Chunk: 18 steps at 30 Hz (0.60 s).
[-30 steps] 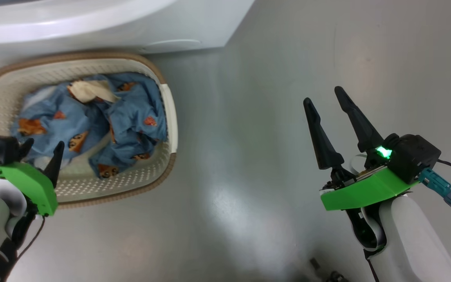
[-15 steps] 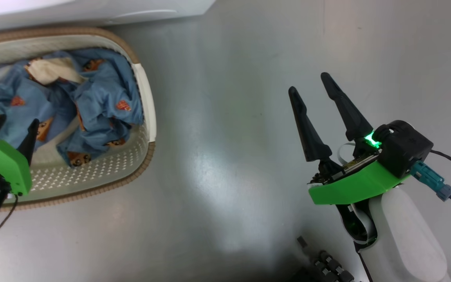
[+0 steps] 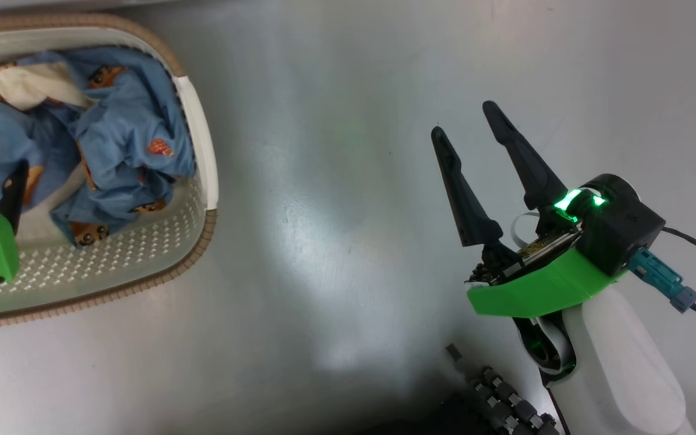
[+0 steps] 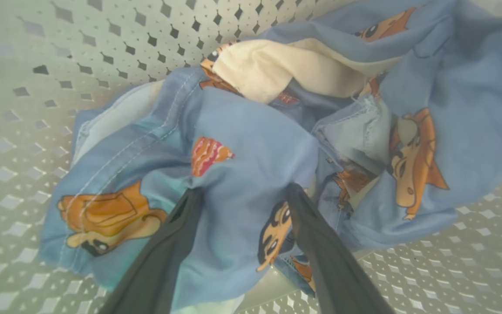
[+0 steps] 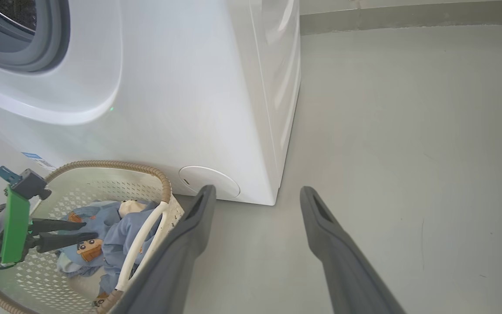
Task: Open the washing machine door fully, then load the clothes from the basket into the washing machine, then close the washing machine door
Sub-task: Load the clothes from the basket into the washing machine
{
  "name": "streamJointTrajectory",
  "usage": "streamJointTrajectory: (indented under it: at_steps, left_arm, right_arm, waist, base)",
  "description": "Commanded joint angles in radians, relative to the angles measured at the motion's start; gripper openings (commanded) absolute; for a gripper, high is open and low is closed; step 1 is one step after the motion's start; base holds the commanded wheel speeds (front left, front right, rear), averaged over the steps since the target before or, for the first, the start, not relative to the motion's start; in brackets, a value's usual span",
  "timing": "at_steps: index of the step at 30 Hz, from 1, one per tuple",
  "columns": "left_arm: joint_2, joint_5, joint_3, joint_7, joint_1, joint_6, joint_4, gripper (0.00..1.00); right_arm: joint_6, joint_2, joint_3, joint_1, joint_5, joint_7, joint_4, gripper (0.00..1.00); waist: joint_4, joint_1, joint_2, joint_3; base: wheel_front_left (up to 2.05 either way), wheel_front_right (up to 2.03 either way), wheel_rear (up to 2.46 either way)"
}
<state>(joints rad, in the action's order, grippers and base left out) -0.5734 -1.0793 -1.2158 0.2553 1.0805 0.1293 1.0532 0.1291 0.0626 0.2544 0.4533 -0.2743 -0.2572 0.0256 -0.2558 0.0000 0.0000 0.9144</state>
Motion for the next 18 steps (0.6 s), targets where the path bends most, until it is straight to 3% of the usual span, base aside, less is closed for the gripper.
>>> streamJointTrajectory:
  at_steps: [1, 5, 6, 7, 8, 18]
  left_arm:
    - [-0.047, -0.008, 0.012, 0.004, 0.006, 0.001, 0.011, 1.0]
    - [-0.042, -0.022, -0.01, 0.003, 0.023, 0.001, 0.022, 1.0]
    - [-0.041, -0.024, -0.016, 0.001, 0.025, 0.001, 0.025, 0.59]
    - [-0.039, -0.027, -0.02, 0.0, 0.026, 0.001, 0.027, 0.25]
    - [-0.038, -0.031, -0.024, 0.0, 0.027, 0.001, 0.03, 0.0]
    - [-0.001, -0.132, 0.009, 0.005, 0.004, 0.001, 0.029, 0.0]
  right_arm:
    - [0.002, -0.01, 0.026, -0.028, 0.009, -0.005, -0.025, 1.0]
    - [0.002, -0.011, 0.032, -0.028, 0.013, -0.005, -0.031, 1.0]
    - [0.002, -0.011, 0.034, -0.028, 0.014, -0.005, -0.031, 1.0]
    - [0.002, -0.011, 0.036, -0.027, 0.015, -0.005, -0.031, 1.0]
    - [0.002, -0.012, 0.037, -0.026, 0.015, -0.005, -0.031, 1.0]
    - [0.002, -0.012, 0.002, -0.024, 0.01, -0.005, -0.021, 1.0]
  waist:
    - [-0.005, 0.0, 0.0, 0.008]
    - [-0.007, 0.0, 0.0, 0.017]
    - [-0.007, 0.0, 0.0, 0.017]
    - [-0.008, 0.0, 0.0, 0.016]
    - [-0.007, 0.0, 0.0, 0.015]
    - [0.034, 0.0, 0.0, -0.056]
  base:
    - [0.0, 0.0, 0.0]
    - [0.0, 0.0, 0.0]
    - [0.0, 0.0, 0.0]
    - [0.0, 0.0, 0.0]
    - [0.0, 0.0, 0.0]
    - [0.0, 0.0, 0.0]
